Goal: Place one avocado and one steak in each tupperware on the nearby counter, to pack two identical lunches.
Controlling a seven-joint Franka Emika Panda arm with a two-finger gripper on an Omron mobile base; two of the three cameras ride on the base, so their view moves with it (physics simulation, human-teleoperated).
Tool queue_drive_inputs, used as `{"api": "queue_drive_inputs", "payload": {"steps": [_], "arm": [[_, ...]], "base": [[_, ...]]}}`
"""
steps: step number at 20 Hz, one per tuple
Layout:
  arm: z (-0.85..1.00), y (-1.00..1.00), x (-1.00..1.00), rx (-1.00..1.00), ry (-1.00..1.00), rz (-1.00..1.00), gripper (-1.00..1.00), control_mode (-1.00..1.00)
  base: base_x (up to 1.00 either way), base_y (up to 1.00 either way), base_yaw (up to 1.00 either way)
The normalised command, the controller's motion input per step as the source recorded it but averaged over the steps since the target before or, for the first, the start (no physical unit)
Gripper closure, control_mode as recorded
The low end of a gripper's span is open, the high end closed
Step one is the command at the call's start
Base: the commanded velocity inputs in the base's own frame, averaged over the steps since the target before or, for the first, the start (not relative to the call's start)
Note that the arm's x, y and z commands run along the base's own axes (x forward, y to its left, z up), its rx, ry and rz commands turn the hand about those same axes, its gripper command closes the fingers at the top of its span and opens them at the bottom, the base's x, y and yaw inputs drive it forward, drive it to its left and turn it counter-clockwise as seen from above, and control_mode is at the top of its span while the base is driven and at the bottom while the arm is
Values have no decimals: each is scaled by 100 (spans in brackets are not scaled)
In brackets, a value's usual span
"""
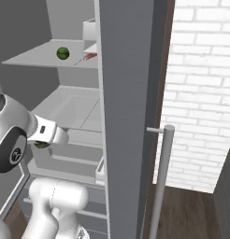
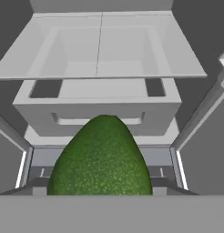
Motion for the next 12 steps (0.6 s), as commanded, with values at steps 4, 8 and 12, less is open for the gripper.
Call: {"api": "queue_drive_inputs", "payload": {"steps": [4,8,12], "arm": [[0,0,-50,0,-3,0,100,100],[0,0,0,0,0,0,100,100],[0,0,0,0,0,0,100,100]], "base": [[-50,0,0],[-100,28,1],[-97,79,10]]}}
